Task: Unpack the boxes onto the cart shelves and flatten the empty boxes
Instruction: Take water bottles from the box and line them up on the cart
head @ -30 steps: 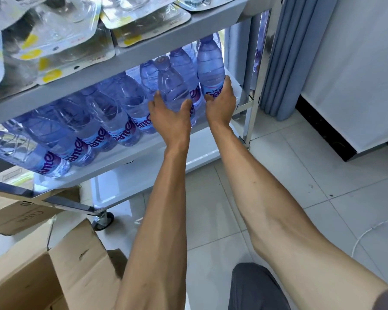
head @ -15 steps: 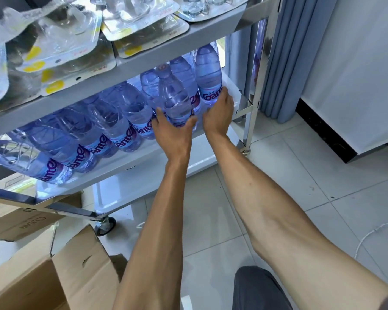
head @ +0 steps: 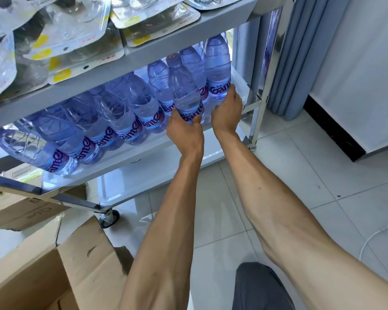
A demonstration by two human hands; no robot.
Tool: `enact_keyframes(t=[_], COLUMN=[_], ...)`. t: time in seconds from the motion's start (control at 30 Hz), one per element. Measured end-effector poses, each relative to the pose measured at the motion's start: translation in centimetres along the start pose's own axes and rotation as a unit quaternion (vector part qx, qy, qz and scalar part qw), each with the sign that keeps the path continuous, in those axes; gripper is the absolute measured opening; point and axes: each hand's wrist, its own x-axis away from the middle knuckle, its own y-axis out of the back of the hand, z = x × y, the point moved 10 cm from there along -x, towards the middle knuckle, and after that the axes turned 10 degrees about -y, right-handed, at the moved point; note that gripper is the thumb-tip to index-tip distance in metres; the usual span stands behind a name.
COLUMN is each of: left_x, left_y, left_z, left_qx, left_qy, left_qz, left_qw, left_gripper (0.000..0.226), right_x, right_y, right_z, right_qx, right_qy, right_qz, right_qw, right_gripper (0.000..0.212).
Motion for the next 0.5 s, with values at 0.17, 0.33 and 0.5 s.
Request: enact_keyframes(t=[0.17, 0.33, 0.5], left_x=[0.1, 0.2, -1.0], left_y=[-0.4, -1.7, -2.5], left_z=[0.0, -0.2, -0.2], left_qx=[0.047, 0.080, 0.066], left_qy=[-0.023, -0.008, 0.003], left_qz=[0.018, 0.010, 0.003], left_qw=[0.998, 0.997, 0.998], left_gripper=[0.041, 0.046, 0.049], right_x=[0.0, 0.1, 0.2], right_y=[0.1, 0.1, 0.0], right_z=[-0.1, -0.1, -0.1], right_qx=[-0.019, -0.030, -0.026], right_qy=[0.005, 0.004, 0.010], right_qz=[-0.007, -0.008, -0.014], right_qw=[1.000, 1.000, 1.000], right_gripper=[0.056, 0.055, 0.058])
